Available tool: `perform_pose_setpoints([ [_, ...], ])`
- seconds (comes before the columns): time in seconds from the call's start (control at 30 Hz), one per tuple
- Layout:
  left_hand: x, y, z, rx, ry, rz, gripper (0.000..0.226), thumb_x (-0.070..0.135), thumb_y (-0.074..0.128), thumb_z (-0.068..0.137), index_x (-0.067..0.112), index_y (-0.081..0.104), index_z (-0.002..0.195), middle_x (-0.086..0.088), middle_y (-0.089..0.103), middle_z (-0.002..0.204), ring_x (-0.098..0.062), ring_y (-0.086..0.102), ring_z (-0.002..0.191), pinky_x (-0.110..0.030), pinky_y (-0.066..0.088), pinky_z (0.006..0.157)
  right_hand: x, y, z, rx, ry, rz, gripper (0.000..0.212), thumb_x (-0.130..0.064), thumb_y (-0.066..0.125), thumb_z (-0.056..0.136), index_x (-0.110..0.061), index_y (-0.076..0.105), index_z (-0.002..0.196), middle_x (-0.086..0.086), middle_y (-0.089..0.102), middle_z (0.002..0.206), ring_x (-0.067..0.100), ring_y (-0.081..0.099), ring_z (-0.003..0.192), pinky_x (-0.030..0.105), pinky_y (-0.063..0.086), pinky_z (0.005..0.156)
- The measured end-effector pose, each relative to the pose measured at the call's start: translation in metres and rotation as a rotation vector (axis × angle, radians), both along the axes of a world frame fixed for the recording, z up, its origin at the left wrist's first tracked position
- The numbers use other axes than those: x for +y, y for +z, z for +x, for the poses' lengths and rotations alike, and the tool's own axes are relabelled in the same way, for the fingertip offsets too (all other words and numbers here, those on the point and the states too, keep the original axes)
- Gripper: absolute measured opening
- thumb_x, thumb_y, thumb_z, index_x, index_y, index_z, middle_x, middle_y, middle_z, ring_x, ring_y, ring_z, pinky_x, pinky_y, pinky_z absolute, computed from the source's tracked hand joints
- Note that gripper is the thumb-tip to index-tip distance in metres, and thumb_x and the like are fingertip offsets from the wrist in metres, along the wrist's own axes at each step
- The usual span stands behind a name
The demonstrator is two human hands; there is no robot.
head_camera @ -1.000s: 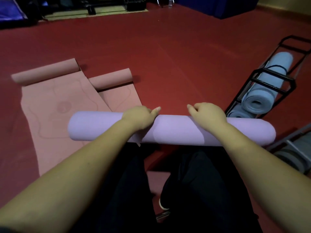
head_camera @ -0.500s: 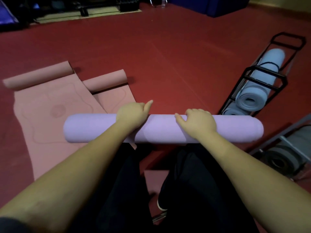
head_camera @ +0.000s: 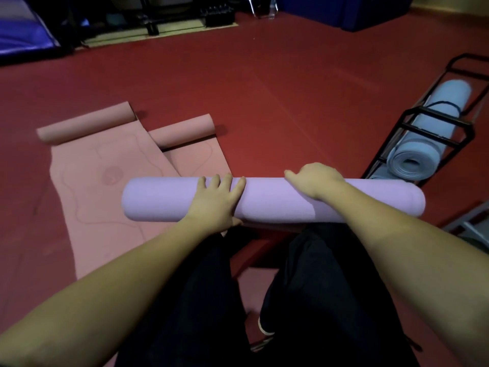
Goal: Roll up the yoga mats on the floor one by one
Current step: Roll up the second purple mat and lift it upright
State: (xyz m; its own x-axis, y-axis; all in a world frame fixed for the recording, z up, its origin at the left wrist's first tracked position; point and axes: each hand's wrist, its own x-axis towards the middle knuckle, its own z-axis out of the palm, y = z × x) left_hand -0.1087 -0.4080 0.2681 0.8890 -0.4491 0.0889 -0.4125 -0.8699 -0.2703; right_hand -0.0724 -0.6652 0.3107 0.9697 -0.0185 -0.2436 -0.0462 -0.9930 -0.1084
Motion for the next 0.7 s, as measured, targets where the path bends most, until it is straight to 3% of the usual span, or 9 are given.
perform_pose_setpoints([
  [0.13, 0.007, 0.028, -0.005, -0.060, -0.122, -0.055, 0.103, 0.081, 0.059, 0.057, 0.019, 0.044, 0.137, -0.007, 0.060, 0.117, -0.032, 0.057, 0.095, -0.045, 0.041, 0.080, -0.004, 0.024, -0.002, 0.112, 0.031, 0.028, 0.067, -0.057, 0.024, 0.099, -0.008, 0.060, 0.128, 0.018, 0.055, 0.137, 0.032, 0.054, 0.110, 0.038, 0.040, 0.085],
  [0.27, 0.008, 0.057, -0.014, 0.065, -0.133, -0.044, 0.104, 0.087, 0.058, 0.056, 0.027, 0.037, 0.138, 0.001, 0.058, 0.121, -0.028, 0.057, 0.105, -0.043, 0.044, 0.085, -0.006, 0.039, -0.001, 0.251, 0.062, 0.064, 0.061, -0.053, 0.025, 0.101, -0.013, 0.055, 0.136, 0.014, 0.045, 0.149, 0.029, 0.047, 0.130, 0.036, 0.033, 0.093],
  [0.4, 0.000, 0.059, -0.019, 0.293, -0.074, -0.049, 0.100, 0.083, 0.062, 0.058, 0.033, 0.032, 0.139, 0.001, 0.055, 0.128, -0.028, 0.052, 0.114, -0.045, 0.041, 0.094, -0.007, 0.026, -0.005, 0.381, 0.123, 0.098, 0.049, -0.046, 0.028, 0.103, -0.020, 0.058, 0.132, 0.008, 0.050, 0.145, 0.023, 0.049, 0.114, 0.032, 0.030, 0.089],
  [0.5, -0.009, 0.060, -0.013, 0.370, 0.013, -0.140, 0.083, 0.090, 0.042, 0.072, 0.034, 0.041, 0.133, 0.000, 0.057, 0.125, -0.028, 0.051, 0.115, -0.047, 0.038, 0.095, -0.009, 0.020, -0.002, 0.418, 0.141, 0.114, 0.042, -0.042, 0.030, 0.103, -0.026, 0.059, 0.129, 0.007, 0.053, 0.141, 0.025, 0.051, 0.114, 0.038, 0.037, 0.094],
  [0.6, -0.017, 0.057, -0.004, 0.375, 0.080, -0.215, 0.071, 0.079, 0.018, 0.087, 0.027, 0.053, 0.120, -0.004, 0.061, 0.122, -0.030, 0.053, 0.114, -0.045, 0.037, 0.093, -0.013, 0.018, 0.000, 0.220, 0.066, 0.076, 0.052, -0.049, 0.030, 0.103, -0.017, 0.058, 0.133, 0.012, 0.050, 0.145, 0.031, 0.049, 0.126, 0.039, 0.037, 0.100],
  [0.7, -0.020, 0.057, 0.010, 0.476, 0.147, -0.264, 0.071, 0.072, 0.012, 0.094, 0.026, 0.058, 0.122, -0.005, 0.061, 0.130, -0.029, 0.053, 0.121, -0.044, 0.040, 0.099, -0.016, 0.011, -0.006, -0.120, 0.027, 0.080, 0.049, -0.050, 0.030, 0.102, -0.016, 0.065, 0.094, 0.013, 0.067, 0.105, 0.031, 0.057, 0.093, 0.036, 0.042, 0.074],
])
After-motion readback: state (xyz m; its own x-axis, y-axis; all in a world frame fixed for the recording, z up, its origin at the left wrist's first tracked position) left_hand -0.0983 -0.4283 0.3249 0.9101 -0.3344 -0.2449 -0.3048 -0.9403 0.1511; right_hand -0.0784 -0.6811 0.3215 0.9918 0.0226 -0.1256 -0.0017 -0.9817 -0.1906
